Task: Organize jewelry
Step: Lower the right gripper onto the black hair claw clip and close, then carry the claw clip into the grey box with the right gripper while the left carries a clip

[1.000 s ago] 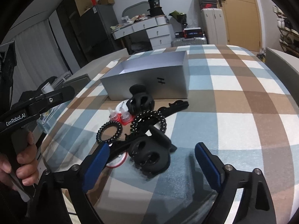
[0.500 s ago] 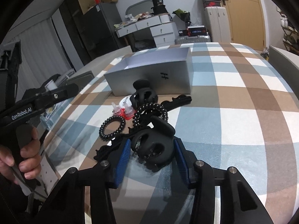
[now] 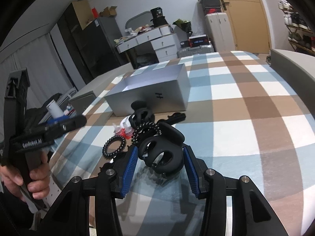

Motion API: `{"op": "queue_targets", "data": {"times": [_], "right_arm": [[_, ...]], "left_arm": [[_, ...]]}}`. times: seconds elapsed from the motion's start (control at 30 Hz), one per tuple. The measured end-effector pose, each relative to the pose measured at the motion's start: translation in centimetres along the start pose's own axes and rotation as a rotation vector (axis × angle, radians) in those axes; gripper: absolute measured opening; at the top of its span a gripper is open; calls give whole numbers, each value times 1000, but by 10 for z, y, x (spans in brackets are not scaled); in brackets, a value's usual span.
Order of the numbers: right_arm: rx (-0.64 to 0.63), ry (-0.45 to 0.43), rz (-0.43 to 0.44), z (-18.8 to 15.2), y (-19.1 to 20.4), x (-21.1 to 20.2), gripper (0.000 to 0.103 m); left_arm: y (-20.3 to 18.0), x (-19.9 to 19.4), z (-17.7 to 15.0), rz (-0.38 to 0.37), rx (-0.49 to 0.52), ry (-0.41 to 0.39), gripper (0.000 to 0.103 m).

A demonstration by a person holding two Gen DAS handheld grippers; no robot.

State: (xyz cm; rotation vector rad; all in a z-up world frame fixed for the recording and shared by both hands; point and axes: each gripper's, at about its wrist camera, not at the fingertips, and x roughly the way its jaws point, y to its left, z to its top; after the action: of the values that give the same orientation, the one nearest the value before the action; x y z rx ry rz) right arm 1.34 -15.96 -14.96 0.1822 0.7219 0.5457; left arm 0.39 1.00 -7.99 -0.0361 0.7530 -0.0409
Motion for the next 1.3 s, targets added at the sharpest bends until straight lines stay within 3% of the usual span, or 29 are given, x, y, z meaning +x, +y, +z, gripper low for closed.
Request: {"op": "queue_targets", "data": {"times": [0.2,0.4,0.6,0.63,0.8,0.83,0.97,1.3], "right_arm": [[26,-26,3,2,-8,-6,46],[31,-43,10,-1,-10,-10,46],[53,-61,12,-3,-18,-15,46],[57,-64,14,-3,-20,-16,46],[64,-74,15,-3,-23,-19,46],[64,-75,16,-3,-24,-19,47],[64,-81,23,-3,-23,-20,47],[60,-87,35,3,-18,-23,47]], "left_arm": [[-37,11,-12,-97,158,82,102],[-63,17,-18,-98,276,132,101],[-69,33,-17,-129,316,224,64],[-70,33,-18,-148,318,234,53],[-73,32,-21,-175,349,262,24],[-72,32,-21,-193,345,283,13],[-67,31,-17,-244,311,289,10],[-62,17,-5,-233,293,224,10]]}}
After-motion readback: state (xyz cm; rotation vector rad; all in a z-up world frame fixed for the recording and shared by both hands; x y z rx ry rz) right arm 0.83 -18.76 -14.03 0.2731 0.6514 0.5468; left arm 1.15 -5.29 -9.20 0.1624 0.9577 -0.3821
